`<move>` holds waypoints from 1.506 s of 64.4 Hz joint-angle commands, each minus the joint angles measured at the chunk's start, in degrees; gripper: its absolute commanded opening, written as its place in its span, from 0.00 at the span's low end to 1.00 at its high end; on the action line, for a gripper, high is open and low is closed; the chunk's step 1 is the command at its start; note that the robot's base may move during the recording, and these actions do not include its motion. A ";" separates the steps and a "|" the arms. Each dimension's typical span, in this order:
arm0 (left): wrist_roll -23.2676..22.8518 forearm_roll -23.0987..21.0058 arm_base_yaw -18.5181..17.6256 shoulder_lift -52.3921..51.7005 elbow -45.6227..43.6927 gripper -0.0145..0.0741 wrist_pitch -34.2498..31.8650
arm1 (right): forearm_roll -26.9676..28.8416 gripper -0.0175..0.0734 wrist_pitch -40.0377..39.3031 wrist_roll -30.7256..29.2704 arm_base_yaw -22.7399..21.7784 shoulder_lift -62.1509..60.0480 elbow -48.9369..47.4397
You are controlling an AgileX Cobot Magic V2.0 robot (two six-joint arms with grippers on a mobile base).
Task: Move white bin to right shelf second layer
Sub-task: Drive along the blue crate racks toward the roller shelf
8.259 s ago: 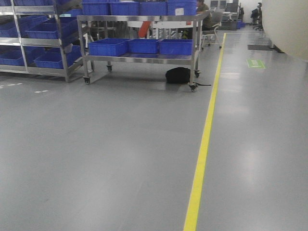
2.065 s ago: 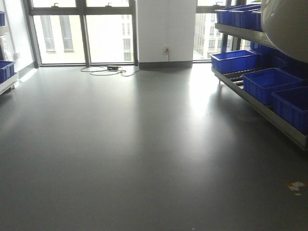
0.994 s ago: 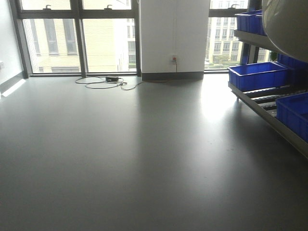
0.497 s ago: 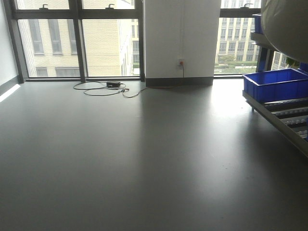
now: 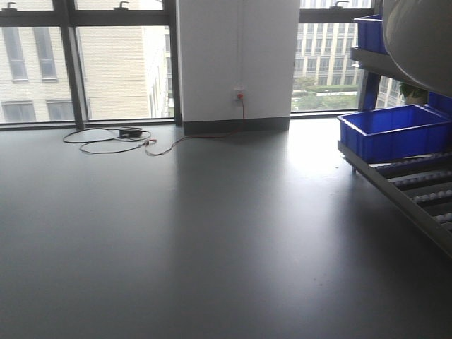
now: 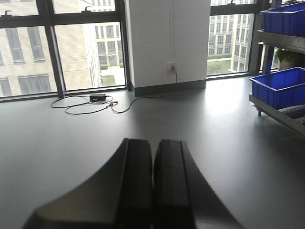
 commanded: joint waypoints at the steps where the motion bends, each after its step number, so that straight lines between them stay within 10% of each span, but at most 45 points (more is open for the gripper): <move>1: -0.15 -0.35 -0.16 -0.80 2.11 0.26 -4.88 | 0.07 0.25 -5.36 0.00 -0.30 0.21 -1.75; 97: -0.15 -0.35 -0.16 -0.80 2.11 0.26 -4.88 | 0.07 0.25 -5.53 0.00 -0.30 0.25 -1.75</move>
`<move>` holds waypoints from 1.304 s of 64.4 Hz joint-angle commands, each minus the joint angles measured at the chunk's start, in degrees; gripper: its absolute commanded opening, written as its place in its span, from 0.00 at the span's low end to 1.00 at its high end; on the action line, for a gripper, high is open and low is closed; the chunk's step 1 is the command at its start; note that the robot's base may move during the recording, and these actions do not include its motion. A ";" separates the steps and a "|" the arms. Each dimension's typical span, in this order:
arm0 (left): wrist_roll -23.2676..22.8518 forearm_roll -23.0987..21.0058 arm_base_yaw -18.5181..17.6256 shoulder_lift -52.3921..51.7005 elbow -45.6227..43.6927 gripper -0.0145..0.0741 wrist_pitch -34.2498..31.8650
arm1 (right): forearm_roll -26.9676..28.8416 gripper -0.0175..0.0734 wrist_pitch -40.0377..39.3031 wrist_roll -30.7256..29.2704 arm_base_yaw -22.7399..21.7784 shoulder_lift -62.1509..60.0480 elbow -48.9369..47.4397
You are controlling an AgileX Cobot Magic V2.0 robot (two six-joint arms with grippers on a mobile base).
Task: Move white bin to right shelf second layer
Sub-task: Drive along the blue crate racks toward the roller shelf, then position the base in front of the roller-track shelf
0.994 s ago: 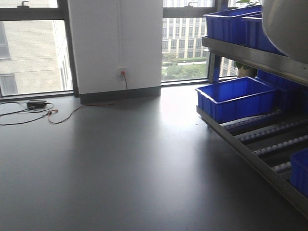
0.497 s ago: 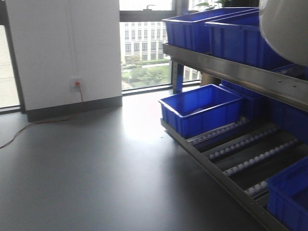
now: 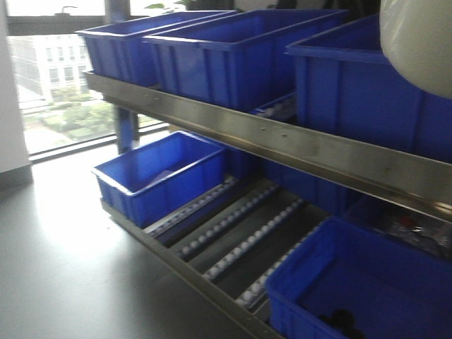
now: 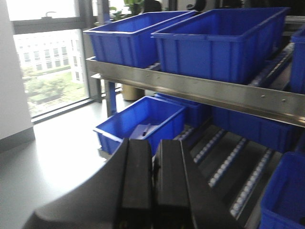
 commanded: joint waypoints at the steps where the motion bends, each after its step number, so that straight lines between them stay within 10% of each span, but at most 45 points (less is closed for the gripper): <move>1: -0.15 -0.35 -0.16 -0.80 2.11 0.26 -4.88 | -0.04 0.25 -5.47 0.00 -0.30 -0.02 -1.75; 84: -0.15 -0.35 -0.16 -0.80 2.11 0.26 -4.88 | -0.04 0.25 -5.66 0.00 -0.30 -0.01 -1.75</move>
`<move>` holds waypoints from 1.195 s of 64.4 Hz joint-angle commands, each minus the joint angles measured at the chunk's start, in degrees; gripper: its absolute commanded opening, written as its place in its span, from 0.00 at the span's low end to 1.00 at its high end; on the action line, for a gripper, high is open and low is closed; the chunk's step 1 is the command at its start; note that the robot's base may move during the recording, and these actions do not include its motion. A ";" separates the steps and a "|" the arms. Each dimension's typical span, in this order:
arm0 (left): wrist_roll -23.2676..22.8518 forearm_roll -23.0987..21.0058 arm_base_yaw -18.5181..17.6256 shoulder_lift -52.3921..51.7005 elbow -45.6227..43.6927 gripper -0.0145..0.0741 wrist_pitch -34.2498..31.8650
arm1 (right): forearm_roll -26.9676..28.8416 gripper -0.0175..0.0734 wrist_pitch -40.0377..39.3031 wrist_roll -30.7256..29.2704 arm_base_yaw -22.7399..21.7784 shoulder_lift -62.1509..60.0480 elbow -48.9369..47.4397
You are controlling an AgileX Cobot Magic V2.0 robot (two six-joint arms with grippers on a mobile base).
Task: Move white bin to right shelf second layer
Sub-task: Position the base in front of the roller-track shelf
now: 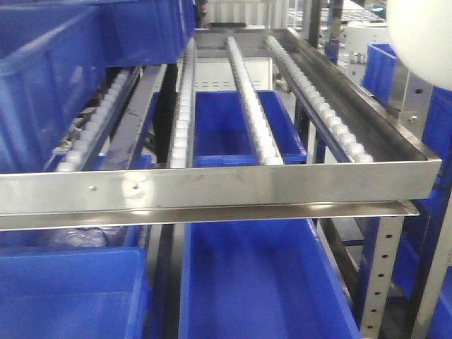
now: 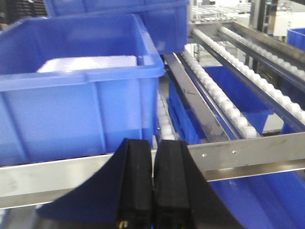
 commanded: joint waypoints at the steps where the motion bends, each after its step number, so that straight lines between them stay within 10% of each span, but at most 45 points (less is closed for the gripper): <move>1: -0.15 -0.35 -0.16 -0.80 2.11 0.26 -4.99 | -0.04 0.25 -5.73 0.00 -0.22 0.50 -1.86; 77: -0.15 -0.35 -0.16 -0.80 2.11 0.26 -4.99 | -0.04 0.25 -5.48 0.00 -0.22 1.27 -1.79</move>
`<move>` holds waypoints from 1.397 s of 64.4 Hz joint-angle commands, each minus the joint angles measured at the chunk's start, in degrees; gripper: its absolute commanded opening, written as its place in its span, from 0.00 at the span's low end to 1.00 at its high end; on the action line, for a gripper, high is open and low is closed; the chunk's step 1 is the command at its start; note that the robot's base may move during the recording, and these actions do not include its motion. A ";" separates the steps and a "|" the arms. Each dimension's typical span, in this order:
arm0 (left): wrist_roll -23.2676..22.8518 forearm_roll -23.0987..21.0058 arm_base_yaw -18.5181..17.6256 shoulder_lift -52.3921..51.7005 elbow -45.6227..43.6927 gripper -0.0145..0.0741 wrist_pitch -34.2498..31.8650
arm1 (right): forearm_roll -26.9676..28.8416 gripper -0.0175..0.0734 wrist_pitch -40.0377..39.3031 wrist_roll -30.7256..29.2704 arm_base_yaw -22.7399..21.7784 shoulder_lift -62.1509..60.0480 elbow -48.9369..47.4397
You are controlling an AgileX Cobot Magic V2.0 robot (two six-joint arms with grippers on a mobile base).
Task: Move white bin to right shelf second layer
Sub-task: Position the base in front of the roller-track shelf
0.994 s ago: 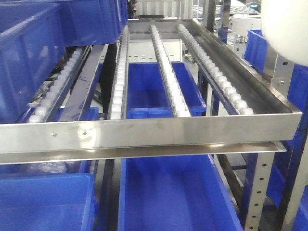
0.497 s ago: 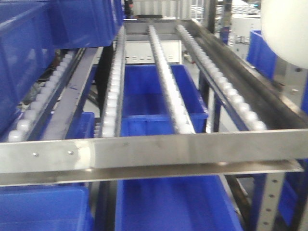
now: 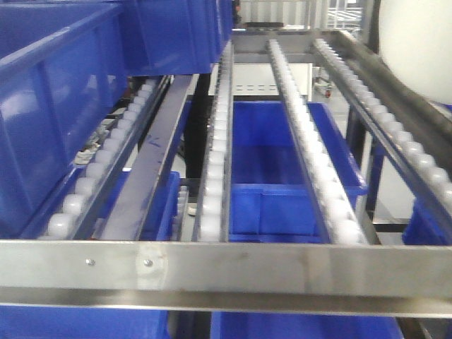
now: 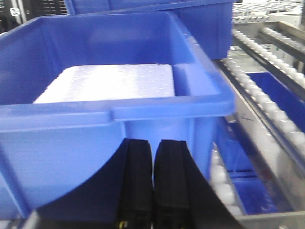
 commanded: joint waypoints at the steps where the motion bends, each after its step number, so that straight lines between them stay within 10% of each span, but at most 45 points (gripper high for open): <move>1: -0.15 -0.35 -0.16 -0.80 2.11 0.26 -4.89 | -0.04 0.25 -5.48 0.00 -0.22 -0.04 -1.79; 90: -0.15 -0.35 -0.16 -0.80 2.11 0.26 -4.89 | -0.04 0.25 -5.53 0.00 -0.22 -0.04 -1.79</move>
